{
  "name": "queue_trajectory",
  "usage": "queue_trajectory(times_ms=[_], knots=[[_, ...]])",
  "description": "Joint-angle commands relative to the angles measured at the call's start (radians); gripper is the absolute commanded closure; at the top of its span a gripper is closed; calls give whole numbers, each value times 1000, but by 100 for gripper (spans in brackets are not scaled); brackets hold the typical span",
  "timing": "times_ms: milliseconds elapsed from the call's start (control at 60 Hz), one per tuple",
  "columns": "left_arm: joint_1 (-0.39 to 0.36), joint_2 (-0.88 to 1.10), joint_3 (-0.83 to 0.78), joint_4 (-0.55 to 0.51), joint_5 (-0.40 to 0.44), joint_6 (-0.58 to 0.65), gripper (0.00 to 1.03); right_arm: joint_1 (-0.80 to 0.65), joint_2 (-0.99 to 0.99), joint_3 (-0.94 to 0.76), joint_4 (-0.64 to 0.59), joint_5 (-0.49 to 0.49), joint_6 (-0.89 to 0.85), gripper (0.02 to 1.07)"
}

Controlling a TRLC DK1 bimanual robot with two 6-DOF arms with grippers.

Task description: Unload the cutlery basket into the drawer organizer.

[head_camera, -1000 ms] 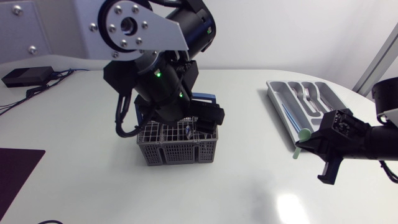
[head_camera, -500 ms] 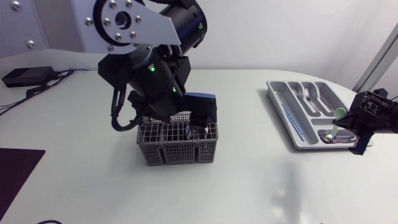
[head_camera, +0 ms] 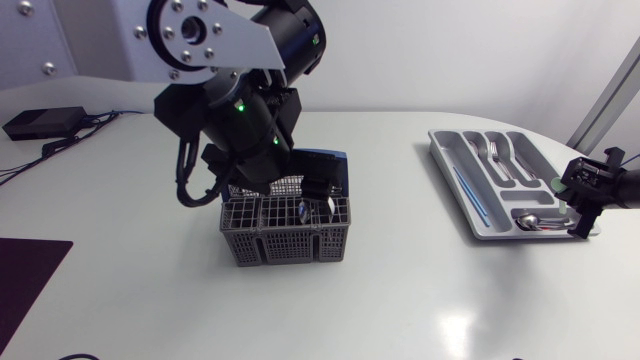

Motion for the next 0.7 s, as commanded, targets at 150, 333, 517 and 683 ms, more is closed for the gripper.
queue_trajectory(times_ms=[150,333,517,683], knots=[[7,3,-3,-16,-12,-13,7,-25,108,19,96,68,-75,101],[7,2,-8,-16,-12,-13,7,-33,116,-8,105,76,-100,89],[7,-9,-11,-25,-12,-12,7,-31,118,-19,105,90,-105,83],[16,-32,-19,-39,-12,-4,7,-25,119,-27,105,103,-103,73]])
